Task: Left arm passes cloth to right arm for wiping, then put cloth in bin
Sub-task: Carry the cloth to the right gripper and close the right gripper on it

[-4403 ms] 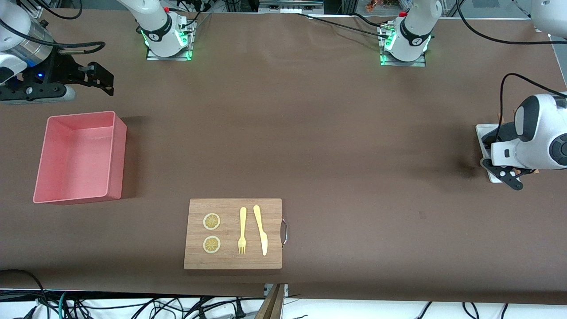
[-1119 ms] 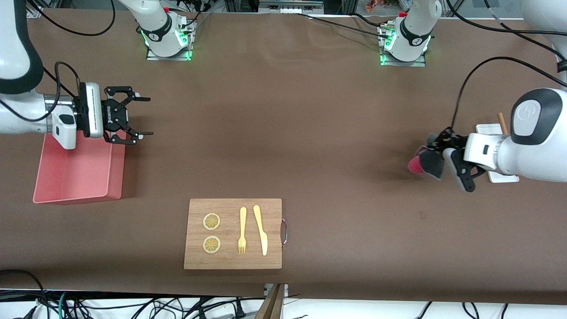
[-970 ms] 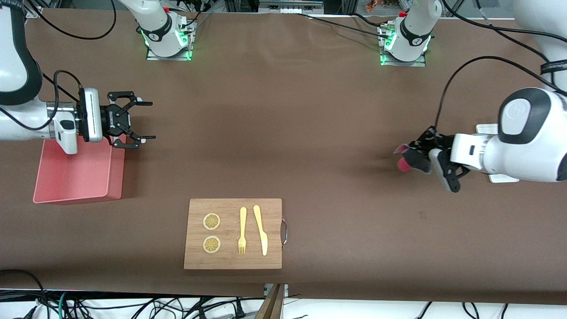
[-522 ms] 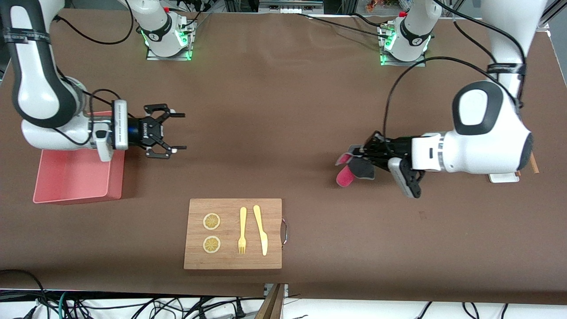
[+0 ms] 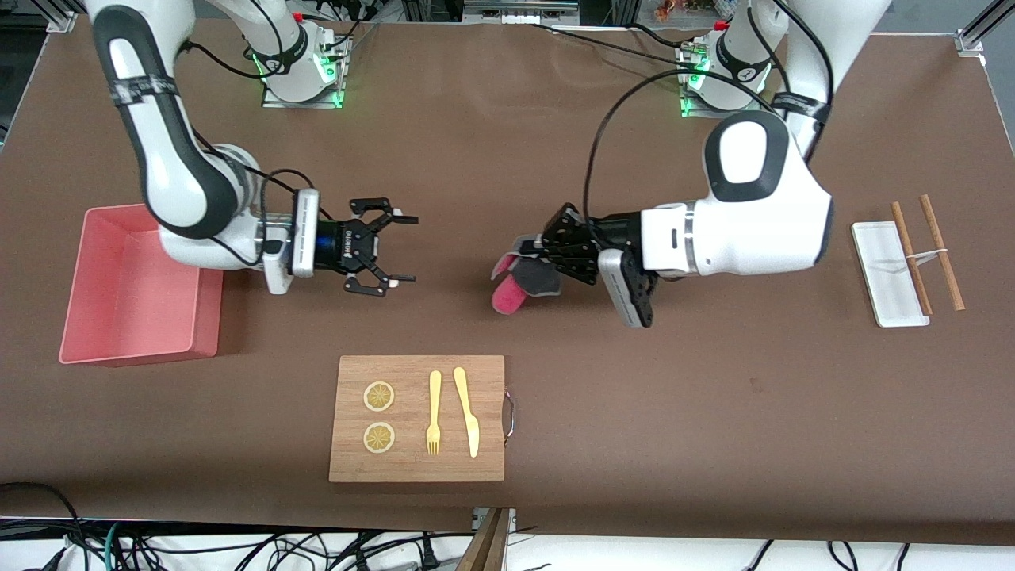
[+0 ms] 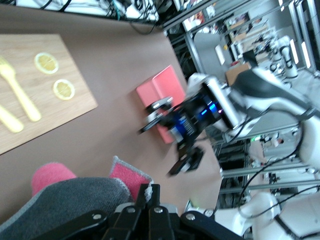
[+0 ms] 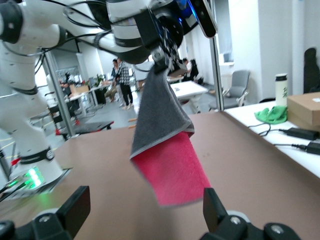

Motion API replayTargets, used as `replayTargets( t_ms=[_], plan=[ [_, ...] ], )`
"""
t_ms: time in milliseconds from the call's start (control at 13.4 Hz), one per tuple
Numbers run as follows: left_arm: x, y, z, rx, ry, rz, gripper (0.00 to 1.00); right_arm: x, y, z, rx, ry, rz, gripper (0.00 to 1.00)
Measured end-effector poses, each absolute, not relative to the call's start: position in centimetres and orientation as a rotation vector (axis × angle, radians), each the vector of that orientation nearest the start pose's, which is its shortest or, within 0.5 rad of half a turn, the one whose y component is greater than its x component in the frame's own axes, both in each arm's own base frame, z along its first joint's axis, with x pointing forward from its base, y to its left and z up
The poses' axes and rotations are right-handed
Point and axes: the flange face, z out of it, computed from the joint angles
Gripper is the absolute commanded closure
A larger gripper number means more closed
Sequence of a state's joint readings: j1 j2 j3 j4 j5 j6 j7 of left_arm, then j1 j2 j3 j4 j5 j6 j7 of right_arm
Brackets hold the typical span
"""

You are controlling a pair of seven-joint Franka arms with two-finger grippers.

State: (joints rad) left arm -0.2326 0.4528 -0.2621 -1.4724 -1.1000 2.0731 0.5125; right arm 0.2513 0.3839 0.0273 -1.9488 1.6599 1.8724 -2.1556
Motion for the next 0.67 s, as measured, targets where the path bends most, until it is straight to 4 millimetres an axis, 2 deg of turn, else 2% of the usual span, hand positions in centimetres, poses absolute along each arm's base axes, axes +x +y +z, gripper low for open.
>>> replayTargets(
  t_ms=[149,373,448,597,672],
  plan=[
    [61.0,-37.8,48.3,1.951,-0.406,0.190,1.00,56.9,26.4,29.8,-1.396,-1.130,-1.055,0.00],
    [58.7,-42.1,49.2,1.951,-0.334,0.221,1.00,56.4,29.2,29.3,-1.428,-1.087,-1.081,0.00],
    [58.2,-43.0,49.3,1.954,-0.326,0.220,1.00,56.3,30.0,29.5,-1.435,-1.077,-1.091,0.00],
    [58.0,-43.3,49.3,1.956,-0.317,0.219,1.00,56.5,30.9,29.7,-1.440,-1.069,-1.103,0.00],
    [58.2,-43.1,49.3,1.957,-0.313,0.222,1.00,56.6,31.1,29.7,-1.443,-1.057,-1.110,0.11]
  ],
)
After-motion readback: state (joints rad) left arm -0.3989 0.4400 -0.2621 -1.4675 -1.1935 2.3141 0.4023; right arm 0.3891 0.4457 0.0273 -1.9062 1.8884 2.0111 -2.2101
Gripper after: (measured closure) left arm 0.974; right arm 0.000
